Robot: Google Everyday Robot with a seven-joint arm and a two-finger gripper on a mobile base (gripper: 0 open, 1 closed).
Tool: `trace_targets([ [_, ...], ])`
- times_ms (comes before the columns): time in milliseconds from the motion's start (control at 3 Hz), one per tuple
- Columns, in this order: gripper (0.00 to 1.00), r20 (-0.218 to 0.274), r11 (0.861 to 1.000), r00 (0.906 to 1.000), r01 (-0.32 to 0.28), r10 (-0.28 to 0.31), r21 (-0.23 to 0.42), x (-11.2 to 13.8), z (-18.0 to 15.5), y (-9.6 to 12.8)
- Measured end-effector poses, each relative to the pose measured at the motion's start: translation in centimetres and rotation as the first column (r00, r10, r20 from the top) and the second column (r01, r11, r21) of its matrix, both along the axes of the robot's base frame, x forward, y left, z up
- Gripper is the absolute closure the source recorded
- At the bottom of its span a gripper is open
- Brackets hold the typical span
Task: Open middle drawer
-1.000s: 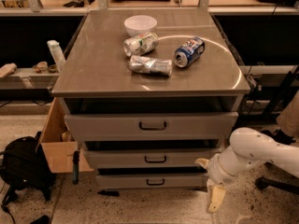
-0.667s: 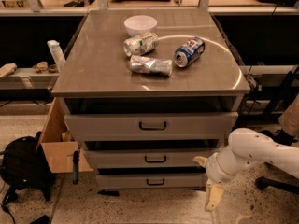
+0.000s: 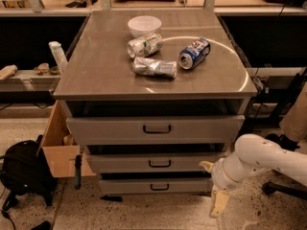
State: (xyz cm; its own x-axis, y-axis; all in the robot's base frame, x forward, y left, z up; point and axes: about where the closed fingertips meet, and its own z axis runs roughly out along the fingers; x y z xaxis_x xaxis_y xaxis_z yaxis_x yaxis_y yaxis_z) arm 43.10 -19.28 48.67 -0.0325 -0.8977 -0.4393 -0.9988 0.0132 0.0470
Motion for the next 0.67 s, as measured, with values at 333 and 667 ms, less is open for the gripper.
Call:
trace_targets([
  [333,0.0,0.068,1.0,0.9975,-0.015,0.016,-0.012,1.2,-0.8,0.6],
  [667,0.0,0.124,0.999,0.9918,-0.031,0.032,-0.012,2.9,-1.4,1.3],
])
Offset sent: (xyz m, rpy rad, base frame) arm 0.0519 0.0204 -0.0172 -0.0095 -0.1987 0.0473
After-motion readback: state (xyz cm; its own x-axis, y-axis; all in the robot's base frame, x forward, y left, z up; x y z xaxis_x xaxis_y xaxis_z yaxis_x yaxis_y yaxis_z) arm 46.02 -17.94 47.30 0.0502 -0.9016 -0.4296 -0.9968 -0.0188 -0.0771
